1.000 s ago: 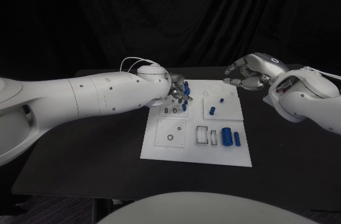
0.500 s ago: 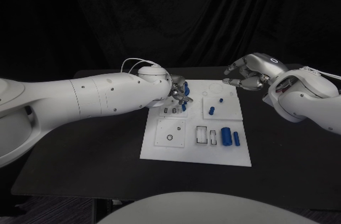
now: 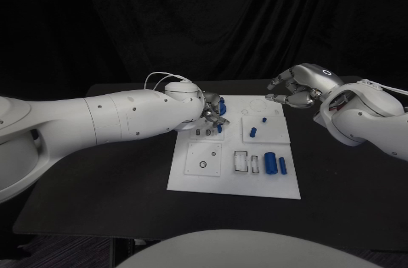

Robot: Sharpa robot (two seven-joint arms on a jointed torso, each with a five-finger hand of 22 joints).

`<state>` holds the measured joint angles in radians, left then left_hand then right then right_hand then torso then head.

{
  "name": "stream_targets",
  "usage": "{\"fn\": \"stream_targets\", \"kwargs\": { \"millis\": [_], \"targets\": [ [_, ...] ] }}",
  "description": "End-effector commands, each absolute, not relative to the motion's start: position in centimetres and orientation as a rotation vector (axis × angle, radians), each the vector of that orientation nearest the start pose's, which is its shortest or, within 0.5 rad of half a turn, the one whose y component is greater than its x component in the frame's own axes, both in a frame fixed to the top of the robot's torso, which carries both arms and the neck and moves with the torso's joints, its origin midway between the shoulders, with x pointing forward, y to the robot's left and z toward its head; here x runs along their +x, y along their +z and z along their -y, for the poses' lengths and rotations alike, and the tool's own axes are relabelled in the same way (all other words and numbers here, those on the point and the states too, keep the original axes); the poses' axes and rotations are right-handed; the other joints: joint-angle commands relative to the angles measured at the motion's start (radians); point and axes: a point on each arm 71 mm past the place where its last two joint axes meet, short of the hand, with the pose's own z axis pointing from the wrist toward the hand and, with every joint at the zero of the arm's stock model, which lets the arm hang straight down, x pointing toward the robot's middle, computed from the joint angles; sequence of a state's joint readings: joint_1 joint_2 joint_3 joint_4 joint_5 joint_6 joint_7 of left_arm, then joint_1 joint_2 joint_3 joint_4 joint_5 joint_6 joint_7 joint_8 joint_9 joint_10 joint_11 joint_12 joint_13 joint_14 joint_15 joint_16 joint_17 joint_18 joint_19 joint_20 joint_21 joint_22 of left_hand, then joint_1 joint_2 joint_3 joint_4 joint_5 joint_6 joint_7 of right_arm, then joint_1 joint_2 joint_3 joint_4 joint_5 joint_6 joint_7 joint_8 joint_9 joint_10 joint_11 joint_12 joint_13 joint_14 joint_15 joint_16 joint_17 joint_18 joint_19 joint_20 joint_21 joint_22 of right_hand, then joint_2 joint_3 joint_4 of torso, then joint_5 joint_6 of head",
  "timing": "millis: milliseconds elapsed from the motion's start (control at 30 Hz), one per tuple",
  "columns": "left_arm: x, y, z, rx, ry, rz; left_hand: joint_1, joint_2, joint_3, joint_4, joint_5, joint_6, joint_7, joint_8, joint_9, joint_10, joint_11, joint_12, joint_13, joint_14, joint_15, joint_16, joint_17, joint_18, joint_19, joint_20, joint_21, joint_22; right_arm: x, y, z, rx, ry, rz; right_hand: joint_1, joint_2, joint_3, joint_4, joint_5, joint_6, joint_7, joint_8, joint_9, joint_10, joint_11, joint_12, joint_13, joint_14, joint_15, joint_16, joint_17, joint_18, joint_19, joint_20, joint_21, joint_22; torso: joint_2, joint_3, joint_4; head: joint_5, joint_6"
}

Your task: Assemble the parts on the task board

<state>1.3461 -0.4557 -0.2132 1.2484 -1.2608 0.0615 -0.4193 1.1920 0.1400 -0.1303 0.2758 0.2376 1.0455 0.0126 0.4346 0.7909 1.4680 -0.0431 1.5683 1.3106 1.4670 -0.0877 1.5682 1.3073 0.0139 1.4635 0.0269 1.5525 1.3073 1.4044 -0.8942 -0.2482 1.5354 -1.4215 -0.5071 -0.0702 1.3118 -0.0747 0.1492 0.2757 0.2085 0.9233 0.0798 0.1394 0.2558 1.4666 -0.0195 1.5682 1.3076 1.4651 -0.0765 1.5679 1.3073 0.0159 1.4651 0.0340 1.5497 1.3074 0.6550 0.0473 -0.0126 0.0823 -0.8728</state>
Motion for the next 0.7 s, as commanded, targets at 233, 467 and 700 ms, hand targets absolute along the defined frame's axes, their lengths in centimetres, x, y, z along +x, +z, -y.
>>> {"fn": "stream_targets", "kwargs": {
  "millis": [233, 467, 700],
  "targets": [
    [52.29, -21.61, -9.56, 0.233, -0.369, -2.147, -0.008, -0.001, 0.003, 0.006, -0.009, 0.01, 0.001, -0.005, 0.003, 0.103, -0.008, 0.002, 0.26, 0.104, -0.008, 0.003, 0.263, -0.001, 0.073, -0.008, -0.005, 0.216, 49.16, -14.88, 22.9, -0.174, 0.569, -1.502, -0.002, 0.011, 0.0, -0.003, 0.003, 0.006, -0.001, 0.002, 0.001, 0.104, 0.006, 0.003, 0.263, 0.106, 0.005, 0.003, 0.263, -0.009, 0.09, 0.007, -0.003, 0.254, -0.001, -0.0009, -0.001, 0.0, 0.0],
    [52.31, -21.78, -9.52, 0.233, -0.371, -2.149, -0.008, -0.002, 0.004, 0.006, -0.01, 0.009, 0.001, -0.008, 0.004, 0.103, -0.009, 0.002, 0.26, 0.104, -0.009, 0.003, 0.263, -0.001, 0.072, -0.008, -0.006, 0.214, 49.16, -14.9, 22.94, -0.174, 0.568, -1.504, -0.002, 0.011, 0.0, -0.003, 0.003, 0.006, -0.001, 0.002, 0.001, 0.104, 0.006, 0.003, 0.263, 0.106, 0.005, 0.003, 0.263, -0.009, 0.09, 0.007, -0.003, 0.254, -0.001, -0.0013, -0.0002, -0.002, 0.0],
    [52.35, -21.94, -9.55, 0.235, -0.368, -2.156, -0.003, -0.003, 0.009, 0.002, -0.005, 0.005, 0.001, -0.016, 0.007, 0.103, -0.01, 0.002, 0.26, 0.104, -0.01, 0.003, 0.263, 0.0, 0.071, -0.009, -0.007, 0.213, 49.17, -14.93, 22.95, -0.174, 0.566, -1.508, -0.002, 0.011, 0.0, -0.003, 0.003, 0.006, -0.001, 0.002, 0.001, 0.104, 0.006, 0.003, 0.263, 0.106, 0.005, 0.003, 0.263, -0.009, 0.09, 0.007, -0.003, 0.254, 0.0, -0.0016, -0.0008, -0.001, 0.0]
  ]
}}
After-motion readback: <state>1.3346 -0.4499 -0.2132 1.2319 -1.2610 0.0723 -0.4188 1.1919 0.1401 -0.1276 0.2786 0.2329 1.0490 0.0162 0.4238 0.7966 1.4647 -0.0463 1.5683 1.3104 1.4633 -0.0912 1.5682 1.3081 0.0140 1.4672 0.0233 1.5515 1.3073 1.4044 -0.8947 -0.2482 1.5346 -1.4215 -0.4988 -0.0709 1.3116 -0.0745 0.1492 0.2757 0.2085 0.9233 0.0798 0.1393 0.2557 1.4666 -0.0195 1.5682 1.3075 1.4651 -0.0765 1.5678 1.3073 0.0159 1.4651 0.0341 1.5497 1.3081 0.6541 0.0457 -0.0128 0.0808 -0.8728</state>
